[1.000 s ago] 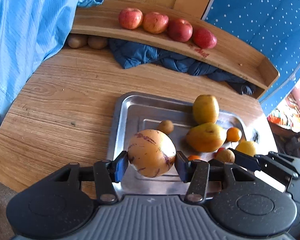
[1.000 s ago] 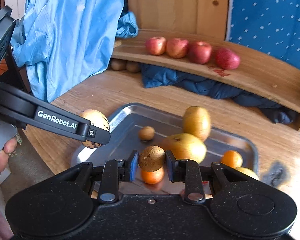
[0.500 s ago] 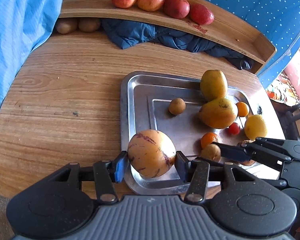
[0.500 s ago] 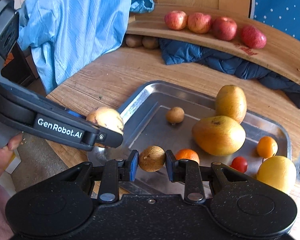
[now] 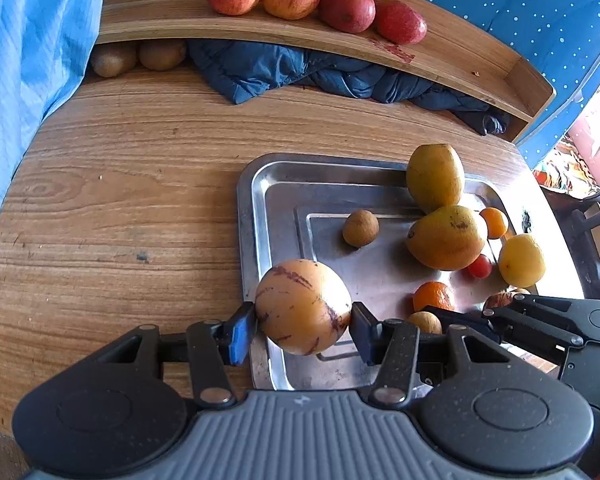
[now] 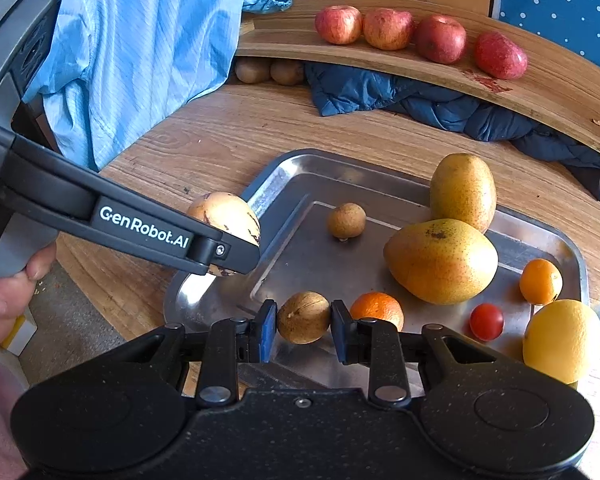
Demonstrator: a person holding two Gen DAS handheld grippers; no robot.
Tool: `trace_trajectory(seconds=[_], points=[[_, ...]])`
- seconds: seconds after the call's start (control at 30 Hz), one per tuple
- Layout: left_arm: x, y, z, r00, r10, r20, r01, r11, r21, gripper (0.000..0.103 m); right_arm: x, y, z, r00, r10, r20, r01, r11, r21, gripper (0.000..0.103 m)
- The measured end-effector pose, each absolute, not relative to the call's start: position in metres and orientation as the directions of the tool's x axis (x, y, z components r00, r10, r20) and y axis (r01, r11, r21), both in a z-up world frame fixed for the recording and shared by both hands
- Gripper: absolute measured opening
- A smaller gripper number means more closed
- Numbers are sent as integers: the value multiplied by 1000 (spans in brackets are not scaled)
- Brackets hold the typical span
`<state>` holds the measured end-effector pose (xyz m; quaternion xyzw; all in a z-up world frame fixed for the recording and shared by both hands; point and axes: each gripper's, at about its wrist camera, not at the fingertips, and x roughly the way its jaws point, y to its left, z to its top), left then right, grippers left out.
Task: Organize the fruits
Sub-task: 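Carry the pepino and kiwi onto the tray and open both tools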
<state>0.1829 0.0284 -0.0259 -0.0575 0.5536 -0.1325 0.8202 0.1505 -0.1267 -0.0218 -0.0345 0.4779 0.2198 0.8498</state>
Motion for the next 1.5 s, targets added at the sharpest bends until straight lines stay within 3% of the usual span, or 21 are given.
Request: trace_trajectory(seconds=[0.83, 1.2, 1.47, 1.5], points=[[197, 23, -30, 334, -276, -901, 170, 958, -231, 55, 160, -125, -26, 454, 334, -826, -386, 909, 155, 33], [190, 20, -15, 389, -274, -879, 149, 961, -234, 67, 151, -130, -20, 471, 355, -807, -407, 900, 158, 57], [169, 18, 6, 480, -187, -857, 34, 980, -195, 100, 137, -150, -1, 525, 367, -768, -423, 895, 138, 88], [165, 17, 8, 492, -173, -853, 23, 982, -186, 101, 136, -153, 0, 530, 369, -763, -420, 897, 142, 90]])
